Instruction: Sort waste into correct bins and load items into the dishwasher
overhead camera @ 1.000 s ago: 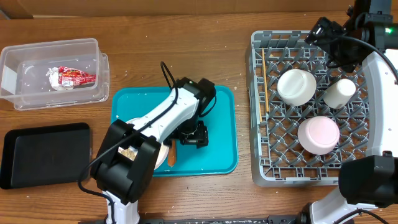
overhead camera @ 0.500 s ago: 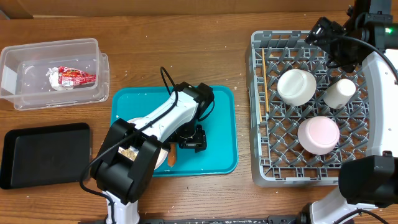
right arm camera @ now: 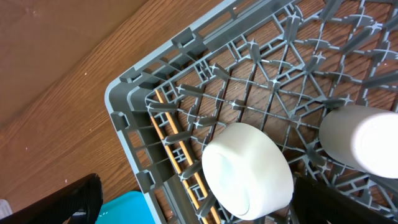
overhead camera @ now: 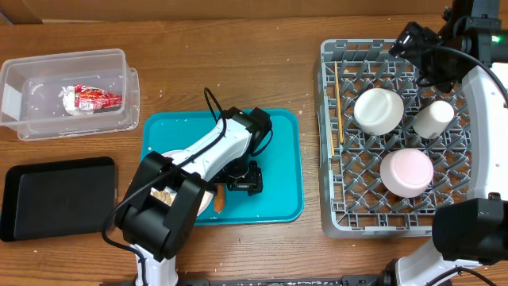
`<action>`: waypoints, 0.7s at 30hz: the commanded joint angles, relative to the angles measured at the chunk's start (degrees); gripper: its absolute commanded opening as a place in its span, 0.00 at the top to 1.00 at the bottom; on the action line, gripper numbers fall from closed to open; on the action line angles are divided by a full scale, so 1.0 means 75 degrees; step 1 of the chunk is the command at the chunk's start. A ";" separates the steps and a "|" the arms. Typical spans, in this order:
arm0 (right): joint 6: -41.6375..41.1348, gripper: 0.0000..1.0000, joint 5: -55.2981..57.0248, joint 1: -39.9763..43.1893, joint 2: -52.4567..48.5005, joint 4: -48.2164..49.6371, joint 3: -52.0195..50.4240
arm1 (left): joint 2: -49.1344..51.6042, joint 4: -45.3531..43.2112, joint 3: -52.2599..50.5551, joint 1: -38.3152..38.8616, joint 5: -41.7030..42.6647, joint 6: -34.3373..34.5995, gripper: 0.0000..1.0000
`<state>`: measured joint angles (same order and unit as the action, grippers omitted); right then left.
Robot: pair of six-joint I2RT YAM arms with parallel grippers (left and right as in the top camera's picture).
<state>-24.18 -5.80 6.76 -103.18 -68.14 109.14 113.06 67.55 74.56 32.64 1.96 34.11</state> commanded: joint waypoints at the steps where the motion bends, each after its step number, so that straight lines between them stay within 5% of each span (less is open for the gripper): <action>1: -0.0009 0.00 -0.0041 0.0009 0.0038 0.0044 0.0020 | -0.0038 -0.0469 -0.0099 0.0166 0.0868 -0.0321 0.14; 21: -0.0009 0.00 -0.0041 0.0009 0.0038 0.0044 0.0020 | -0.0038 -0.0490 0.1236 0.0493 0.0901 -0.0880 0.13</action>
<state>-24.16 -5.80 6.76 -103.18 -68.14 109.14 112.75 62.41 82.13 36.29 9.21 29.30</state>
